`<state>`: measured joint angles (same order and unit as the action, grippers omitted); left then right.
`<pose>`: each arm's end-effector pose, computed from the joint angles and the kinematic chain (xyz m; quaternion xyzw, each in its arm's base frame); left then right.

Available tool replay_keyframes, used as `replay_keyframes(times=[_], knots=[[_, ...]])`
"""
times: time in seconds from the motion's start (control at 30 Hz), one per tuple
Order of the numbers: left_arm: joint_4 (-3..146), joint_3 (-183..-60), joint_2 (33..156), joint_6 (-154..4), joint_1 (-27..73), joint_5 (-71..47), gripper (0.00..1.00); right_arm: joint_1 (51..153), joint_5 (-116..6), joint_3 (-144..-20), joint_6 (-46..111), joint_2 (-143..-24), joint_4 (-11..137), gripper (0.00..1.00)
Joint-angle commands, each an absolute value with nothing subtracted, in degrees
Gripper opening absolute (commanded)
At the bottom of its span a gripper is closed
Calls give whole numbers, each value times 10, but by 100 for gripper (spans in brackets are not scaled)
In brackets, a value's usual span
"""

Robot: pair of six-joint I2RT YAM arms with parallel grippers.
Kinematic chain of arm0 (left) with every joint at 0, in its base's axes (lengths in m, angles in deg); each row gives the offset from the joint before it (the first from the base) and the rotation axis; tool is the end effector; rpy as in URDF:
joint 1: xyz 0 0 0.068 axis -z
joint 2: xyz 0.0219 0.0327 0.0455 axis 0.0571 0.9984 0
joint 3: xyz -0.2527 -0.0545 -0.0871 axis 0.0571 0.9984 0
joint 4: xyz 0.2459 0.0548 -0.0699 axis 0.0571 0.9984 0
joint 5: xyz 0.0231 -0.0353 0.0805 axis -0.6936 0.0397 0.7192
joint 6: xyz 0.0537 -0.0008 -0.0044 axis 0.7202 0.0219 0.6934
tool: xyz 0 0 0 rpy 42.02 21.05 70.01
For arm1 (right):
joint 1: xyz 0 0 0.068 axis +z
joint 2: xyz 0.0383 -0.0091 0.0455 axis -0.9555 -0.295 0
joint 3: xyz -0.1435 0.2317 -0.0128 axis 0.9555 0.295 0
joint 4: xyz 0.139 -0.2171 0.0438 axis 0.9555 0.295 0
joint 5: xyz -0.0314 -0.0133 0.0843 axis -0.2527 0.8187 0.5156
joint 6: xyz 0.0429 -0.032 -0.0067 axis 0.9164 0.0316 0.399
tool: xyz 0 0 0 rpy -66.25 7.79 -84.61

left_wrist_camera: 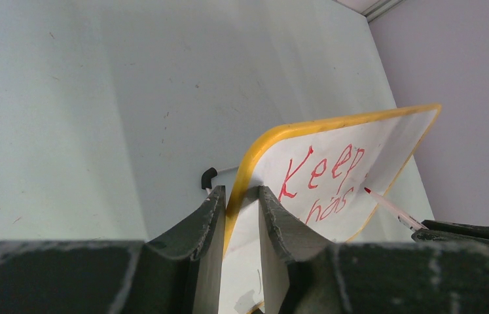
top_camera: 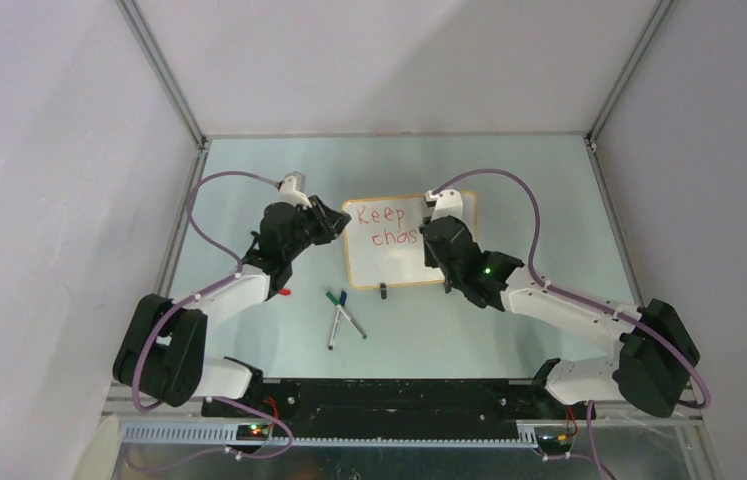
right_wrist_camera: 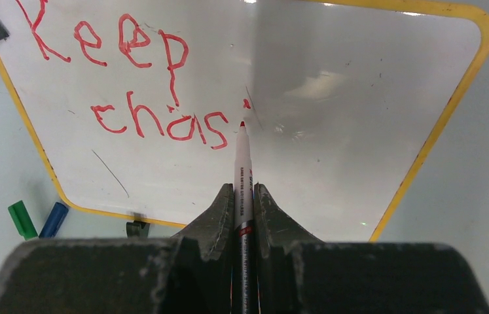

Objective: Write a sentence on the whiteboard

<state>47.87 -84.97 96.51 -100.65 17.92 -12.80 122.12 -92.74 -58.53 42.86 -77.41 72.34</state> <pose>0.2687 -0.1104 0.2250 -0.0614 0.7920 -0.3497 0.4966 0.2015 0.2064 0.2733 -0.1118 0.8470 0.0625 0.5159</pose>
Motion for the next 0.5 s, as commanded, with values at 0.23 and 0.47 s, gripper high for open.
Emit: replay_keyframes(times=[0.23,0.47], knots=[[461,-863,946,-999,176,-121,27,1214,-930,-588,435,-787,707,0],[461,-863,947,-999,175,-120,27,1212,-925,-588,437,-787,710,0]])
